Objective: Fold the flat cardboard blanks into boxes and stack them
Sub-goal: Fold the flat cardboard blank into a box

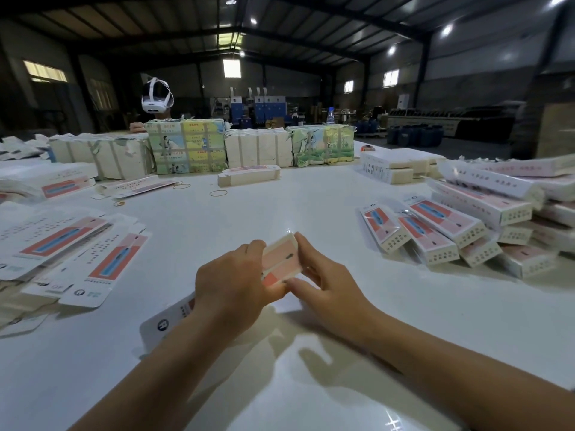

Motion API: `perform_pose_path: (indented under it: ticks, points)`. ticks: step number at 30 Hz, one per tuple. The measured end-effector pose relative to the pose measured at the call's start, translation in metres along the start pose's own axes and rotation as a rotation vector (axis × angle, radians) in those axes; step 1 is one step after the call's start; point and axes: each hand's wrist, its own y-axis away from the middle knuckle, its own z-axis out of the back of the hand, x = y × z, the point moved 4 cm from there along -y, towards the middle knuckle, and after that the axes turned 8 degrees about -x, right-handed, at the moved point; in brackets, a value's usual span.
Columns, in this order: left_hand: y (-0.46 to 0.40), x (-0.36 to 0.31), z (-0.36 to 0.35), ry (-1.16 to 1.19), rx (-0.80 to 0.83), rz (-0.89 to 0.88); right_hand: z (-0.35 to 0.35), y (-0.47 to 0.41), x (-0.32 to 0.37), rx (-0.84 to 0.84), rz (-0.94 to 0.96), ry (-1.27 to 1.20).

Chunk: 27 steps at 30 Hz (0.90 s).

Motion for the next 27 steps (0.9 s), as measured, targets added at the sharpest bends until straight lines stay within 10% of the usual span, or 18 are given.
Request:
perform_pose_path:
  ticks: [15,20,27]
  points:
    - [0.0,0.011,-0.003,0.133,0.036,-0.317,-0.001,-0.006,-0.008,0.172,0.538,0.736]
    - [-0.007,0.019,-0.002,0.119,-0.239,-0.296,0.076,-0.043,-0.012,-0.213,0.209,0.747]
    - [-0.002,0.037,-0.053,0.245,0.235,0.002,0.272,-0.09,-0.016,-0.8,-0.061,0.904]
